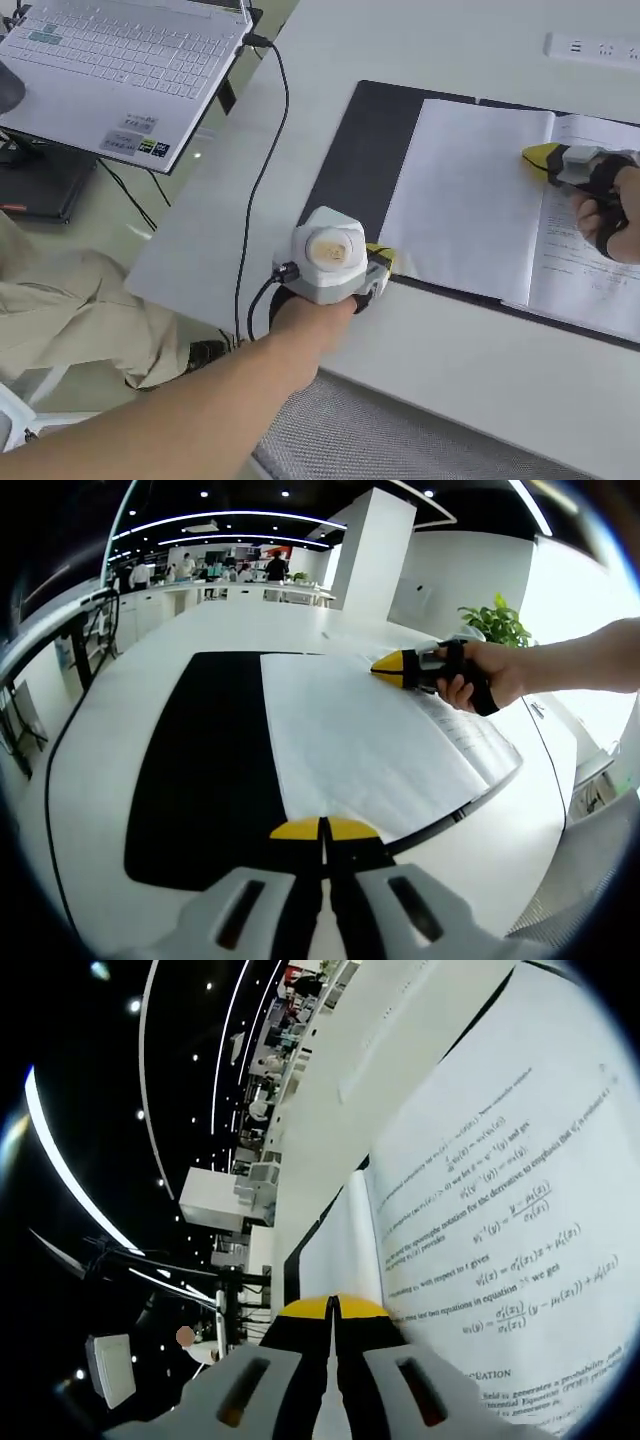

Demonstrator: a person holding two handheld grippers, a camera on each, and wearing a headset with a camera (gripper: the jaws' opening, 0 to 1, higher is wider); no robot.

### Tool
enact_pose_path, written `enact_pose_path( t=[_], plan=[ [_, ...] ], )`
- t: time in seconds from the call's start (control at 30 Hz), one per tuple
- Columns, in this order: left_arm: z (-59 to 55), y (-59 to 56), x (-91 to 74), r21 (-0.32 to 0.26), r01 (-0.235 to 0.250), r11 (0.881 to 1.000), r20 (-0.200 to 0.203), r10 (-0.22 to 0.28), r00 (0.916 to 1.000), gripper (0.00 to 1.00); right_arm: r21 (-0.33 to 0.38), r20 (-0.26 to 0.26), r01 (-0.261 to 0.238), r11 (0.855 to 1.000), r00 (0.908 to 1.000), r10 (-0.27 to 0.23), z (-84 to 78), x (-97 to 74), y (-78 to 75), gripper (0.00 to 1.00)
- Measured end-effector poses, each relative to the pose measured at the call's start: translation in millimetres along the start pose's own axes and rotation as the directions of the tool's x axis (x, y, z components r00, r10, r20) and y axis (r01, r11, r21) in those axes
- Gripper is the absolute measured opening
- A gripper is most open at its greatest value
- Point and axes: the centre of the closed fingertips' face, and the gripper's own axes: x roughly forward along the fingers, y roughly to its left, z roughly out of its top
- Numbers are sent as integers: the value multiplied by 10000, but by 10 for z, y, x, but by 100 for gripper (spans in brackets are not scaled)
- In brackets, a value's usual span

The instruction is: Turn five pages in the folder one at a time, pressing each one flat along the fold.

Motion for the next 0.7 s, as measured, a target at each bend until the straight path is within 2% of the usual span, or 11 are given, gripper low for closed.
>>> enact_pose_path(
  t=[0.3,0.47,0.57,0.7],
  plan=[
    [4,-19,-24,-2,-43,10000,68,43,10000,0,762,777,-65,9971,9970,6,276,125,-61,0],
    [4,-24,-28,50,-49,10000,54,49,10000,0,798,1190,-122,9967,9929,26,440,188,-61,0],
    [8,-32,-35,119,-48,9999,40,48,10000,0,745,1706,-122,9971,9853,-7,581,218,-69,0],
    [5,-41,-32,350,-123,9993,55,121,9999,0,766,1998,-1,9971,9797,-153,641,226,-53,0]
  ],
)
